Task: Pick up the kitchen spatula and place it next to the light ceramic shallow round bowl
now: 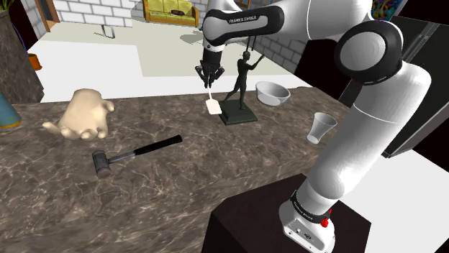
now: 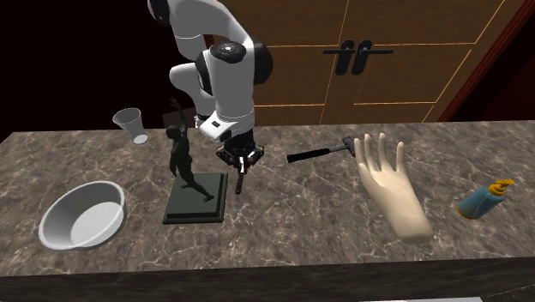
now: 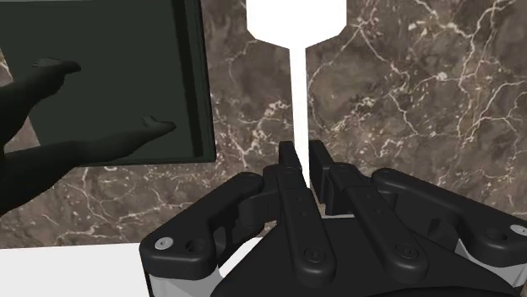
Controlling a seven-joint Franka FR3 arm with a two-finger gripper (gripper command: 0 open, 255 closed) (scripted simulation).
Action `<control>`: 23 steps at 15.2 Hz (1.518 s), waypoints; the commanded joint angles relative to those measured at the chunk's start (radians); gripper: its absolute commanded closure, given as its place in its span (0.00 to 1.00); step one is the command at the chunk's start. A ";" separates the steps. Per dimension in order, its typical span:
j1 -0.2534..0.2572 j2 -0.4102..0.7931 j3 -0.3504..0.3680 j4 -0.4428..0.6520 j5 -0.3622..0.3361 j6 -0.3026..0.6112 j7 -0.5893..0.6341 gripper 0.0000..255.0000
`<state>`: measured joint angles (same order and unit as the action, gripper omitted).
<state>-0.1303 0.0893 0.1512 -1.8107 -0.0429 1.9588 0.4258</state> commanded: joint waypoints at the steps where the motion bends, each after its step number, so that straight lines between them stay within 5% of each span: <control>1: -0.022 -0.038 -0.017 -0.049 0.010 0.014 -0.043 1.00; 12: -0.145 -0.180 -0.146 -0.219 0.035 0.046 -0.304 1.00; 23: -0.264 -0.209 -0.296 -0.249 0.035 0.049 -0.572 1.00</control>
<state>-0.3814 -0.1173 -0.1287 -2.0603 -0.0074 2.0096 -0.1159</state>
